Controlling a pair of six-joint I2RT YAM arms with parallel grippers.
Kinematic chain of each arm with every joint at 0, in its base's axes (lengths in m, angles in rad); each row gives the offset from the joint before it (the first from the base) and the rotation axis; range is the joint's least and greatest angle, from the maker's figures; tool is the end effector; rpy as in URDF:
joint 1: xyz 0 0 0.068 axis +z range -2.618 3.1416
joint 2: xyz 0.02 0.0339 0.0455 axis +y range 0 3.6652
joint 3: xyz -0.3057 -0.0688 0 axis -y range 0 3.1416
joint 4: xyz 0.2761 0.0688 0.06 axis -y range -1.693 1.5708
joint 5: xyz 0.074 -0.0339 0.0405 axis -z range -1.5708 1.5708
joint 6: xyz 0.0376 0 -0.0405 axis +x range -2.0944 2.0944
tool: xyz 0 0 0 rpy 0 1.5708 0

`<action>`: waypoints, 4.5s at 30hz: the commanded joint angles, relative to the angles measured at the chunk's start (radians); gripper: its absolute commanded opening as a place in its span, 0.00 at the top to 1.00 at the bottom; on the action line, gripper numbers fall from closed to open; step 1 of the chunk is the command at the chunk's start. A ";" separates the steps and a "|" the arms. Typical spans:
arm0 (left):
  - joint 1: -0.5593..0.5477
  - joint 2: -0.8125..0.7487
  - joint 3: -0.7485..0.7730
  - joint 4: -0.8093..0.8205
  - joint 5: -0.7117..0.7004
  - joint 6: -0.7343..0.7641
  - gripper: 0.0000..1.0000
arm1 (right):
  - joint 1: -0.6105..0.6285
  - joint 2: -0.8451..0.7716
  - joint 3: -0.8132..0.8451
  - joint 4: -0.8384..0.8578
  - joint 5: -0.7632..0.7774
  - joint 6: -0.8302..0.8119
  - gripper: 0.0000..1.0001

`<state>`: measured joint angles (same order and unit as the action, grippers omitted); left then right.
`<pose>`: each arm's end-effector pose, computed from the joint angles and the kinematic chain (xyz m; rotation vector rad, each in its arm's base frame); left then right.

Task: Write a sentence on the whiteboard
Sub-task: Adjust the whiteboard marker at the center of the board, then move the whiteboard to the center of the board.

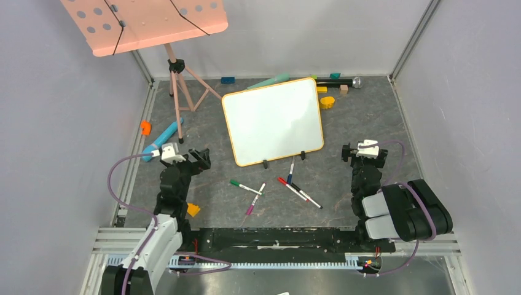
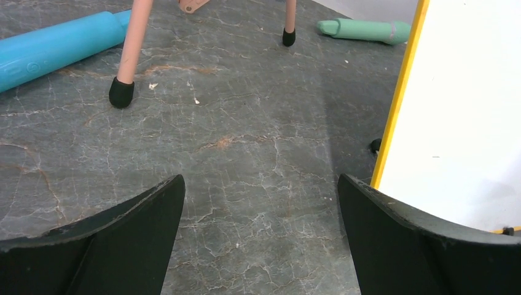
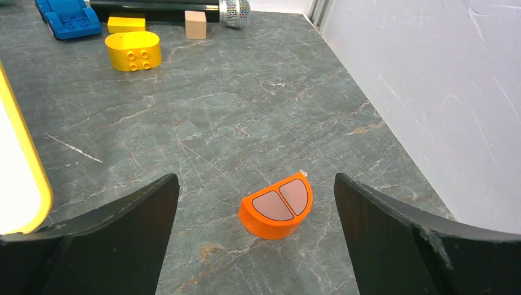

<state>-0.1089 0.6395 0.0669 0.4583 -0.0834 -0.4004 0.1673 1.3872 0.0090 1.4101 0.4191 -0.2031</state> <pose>0.1495 -0.0132 0.1841 -0.3082 1.6660 -0.3120 0.1842 0.0156 0.1580 0.0480 1.5513 -0.3504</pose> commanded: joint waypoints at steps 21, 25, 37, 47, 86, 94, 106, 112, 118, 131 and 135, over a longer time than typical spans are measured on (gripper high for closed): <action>0.000 -0.061 0.031 -0.017 -0.034 -0.070 0.00 | 0.004 -0.345 -0.107 -0.287 -0.064 0.044 0.02; -0.001 -0.059 0.020 -0.003 -0.026 -0.098 0.00 | 0.003 -0.499 -0.106 -0.413 -0.111 0.123 0.02; -0.008 0.037 0.008 0.109 0.274 -0.235 0.00 | 0.003 -0.712 0.116 -1.110 -0.290 0.433 0.02; -0.171 0.190 0.074 0.084 0.257 -0.139 0.01 | 0.188 -0.420 0.416 -1.402 -0.214 0.521 0.05; -0.277 0.218 0.030 0.257 0.336 -0.110 0.00 | 0.712 0.078 0.645 -1.569 0.019 0.912 0.95; -0.276 0.158 0.034 0.171 0.274 -0.100 0.00 | 0.692 -0.088 0.538 -1.589 -0.063 0.879 0.94; -0.274 0.107 0.068 0.044 0.055 0.013 0.00 | 0.429 -0.279 0.574 -1.537 -0.230 0.590 0.26; -0.255 0.189 0.073 0.131 -0.114 -0.054 0.00 | 0.295 -0.329 0.584 -1.454 -0.324 0.434 0.24; -0.211 0.377 0.129 0.269 0.047 0.028 0.00 | 0.203 -0.388 0.529 -1.346 -0.373 0.337 0.24; -0.032 0.664 0.133 0.698 0.443 -0.034 0.00 | 0.108 -0.310 0.556 -1.499 -0.628 0.441 0.30; -0.032 0.643 0.083 0.759 0.420 -0.082 0.00 | 0.255 -0.314 0.557 -1.574 -0.430 0.553 0.35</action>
<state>-0.1455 1.3006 0.1871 1.0218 0.2718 -0.4576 0.3035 1.0775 0.5209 -0.0666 -0.1249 0.2287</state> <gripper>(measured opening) 0.993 0.673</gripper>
